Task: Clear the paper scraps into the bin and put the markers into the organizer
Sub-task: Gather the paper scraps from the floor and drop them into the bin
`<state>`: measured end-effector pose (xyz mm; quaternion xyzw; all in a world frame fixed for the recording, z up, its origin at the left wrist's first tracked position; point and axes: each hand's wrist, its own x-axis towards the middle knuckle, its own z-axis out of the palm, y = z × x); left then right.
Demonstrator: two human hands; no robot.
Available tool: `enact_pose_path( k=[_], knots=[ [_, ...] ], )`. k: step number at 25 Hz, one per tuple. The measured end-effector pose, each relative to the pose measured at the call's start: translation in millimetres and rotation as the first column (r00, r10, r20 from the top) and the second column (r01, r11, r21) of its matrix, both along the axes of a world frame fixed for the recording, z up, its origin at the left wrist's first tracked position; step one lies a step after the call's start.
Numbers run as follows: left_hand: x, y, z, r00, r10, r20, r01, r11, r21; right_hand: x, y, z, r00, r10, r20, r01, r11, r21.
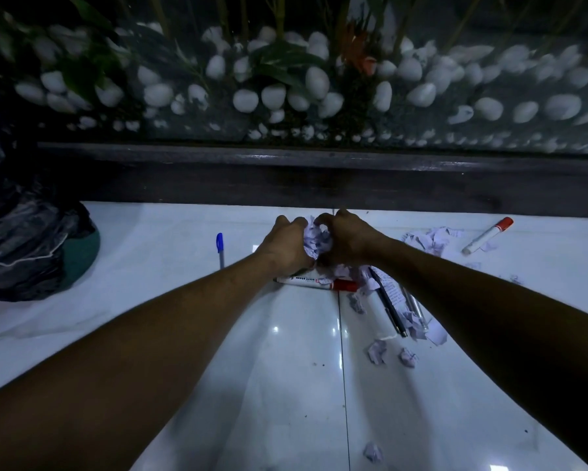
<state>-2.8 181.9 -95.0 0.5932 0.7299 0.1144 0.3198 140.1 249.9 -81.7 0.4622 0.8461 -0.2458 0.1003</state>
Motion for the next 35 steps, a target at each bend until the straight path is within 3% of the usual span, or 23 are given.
enact_pose_path(
  k=[4,10,17,28,35],
  knots=[
    [3,-3,-2,0.999,0.046,-0.001,-0.046,0.994,0.104,1,-5,-1,0.994,-0.023,-0.107,0.025,1.0,0.016],
    [6,-7,5,1.0,0.017,0.007,-0.017,0.995,0.095,4,-13,4,0.983,-0.032,-0.18,0.034,0.999,0.007],
    [-33,-22,58,0.996,0.06,0.07,-0.07,0.987,0.148,-24,-19,50,0.957,0.05,-0.286,-0.014,0.992,0.126],
    [-156,-92,197,0.972,0.223,0.078,-0.236,0.879,0.414,-157,-78,191,0.862,0.176,-0.476,-0.042,0.96,0.278],
    [-246,-158,255,0.952,0.304,0.036,-0.283,0.83,0.481,-266,-135,228,0.809,0.152,-0.567,0.007,0.964,0.268]
  ],
)
